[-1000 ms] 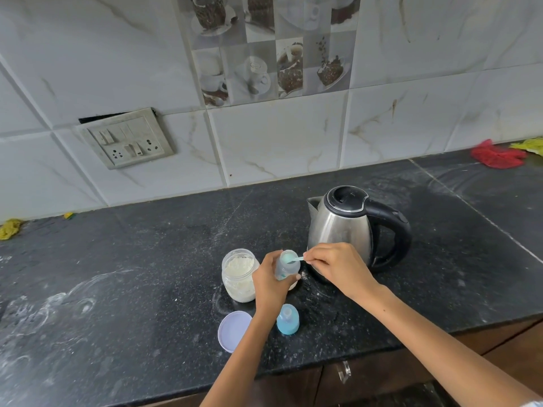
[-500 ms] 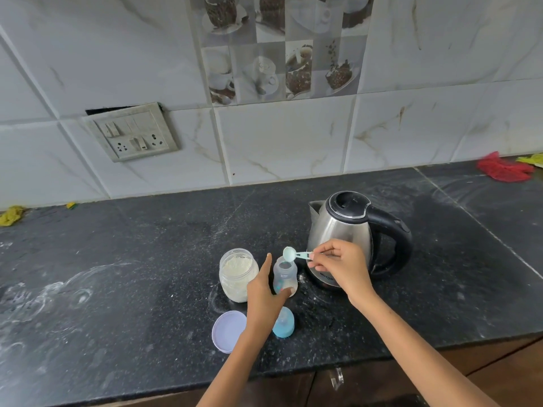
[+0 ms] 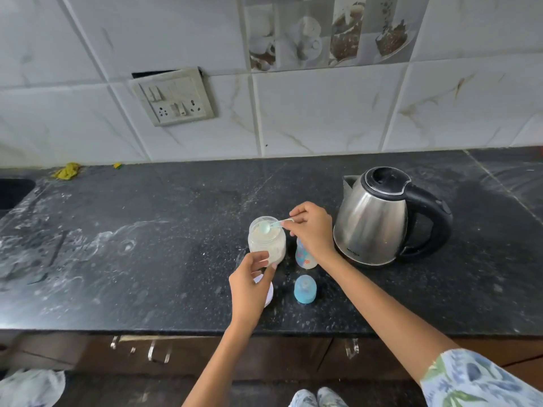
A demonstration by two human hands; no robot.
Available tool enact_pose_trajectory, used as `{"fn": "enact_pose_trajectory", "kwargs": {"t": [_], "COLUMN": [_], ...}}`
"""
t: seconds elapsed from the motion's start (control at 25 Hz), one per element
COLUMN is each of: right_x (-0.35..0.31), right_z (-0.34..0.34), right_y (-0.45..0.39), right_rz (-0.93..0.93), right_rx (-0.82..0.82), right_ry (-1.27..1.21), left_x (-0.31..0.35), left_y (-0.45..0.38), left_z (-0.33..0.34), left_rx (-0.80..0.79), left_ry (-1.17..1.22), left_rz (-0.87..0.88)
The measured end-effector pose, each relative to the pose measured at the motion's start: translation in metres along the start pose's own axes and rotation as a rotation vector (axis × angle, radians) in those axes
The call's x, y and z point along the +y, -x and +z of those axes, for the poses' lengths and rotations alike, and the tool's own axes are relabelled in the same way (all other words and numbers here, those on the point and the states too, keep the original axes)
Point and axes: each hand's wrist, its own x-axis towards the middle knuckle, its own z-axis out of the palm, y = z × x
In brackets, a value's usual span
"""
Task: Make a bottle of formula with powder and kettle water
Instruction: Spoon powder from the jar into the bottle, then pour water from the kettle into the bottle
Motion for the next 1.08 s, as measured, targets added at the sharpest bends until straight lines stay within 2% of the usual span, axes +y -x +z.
{"fn": "enact_pose_trajectory", "kwargs": {"t": [0.24,0.48,0.64,0.84,0.96,1.04,1.08], "right_x": [0.0,0.021,0.041,0.038,0.036,0.044,0.05], "right_z": [0.022,-0.027,-0.081,-0.147,-0.18,-0.199,-0.207], "right_y": [0.0,0.027,0.063,0.063,0.042,0.026,0.019], "right_rz": [-0.044,0.037,0.065,-0.161,-0.369,-0.442,-0.441], "right_rx": [-0.068,0.024,0.136,0.397,0.583,0.612,0.569], "right_ry": [0.172,-0.045,-0.116,0.142,0.427,0.574,0.577], "left_x": [0.004,0.017,0.021,0.021,0.015,0.013,0.012], "left_y": [0.001,-0.001,-0.006,-0.027,-0.036,-0.039,-0.039], "left_z": [0.003,0.026,0.051,0.081,0.093,0.102,0.105], "left_rx": [-0.029,-0.121,-0.249,-0.246,-0.193,-0.14,-0.107], "left_ry": [0.005,-0.027,-0.02,-0.103,-0.14,-0.153,-0.16], "left_rz": [0.033,0.14,0.178,0.138,0.083,0.048,0.038]}}
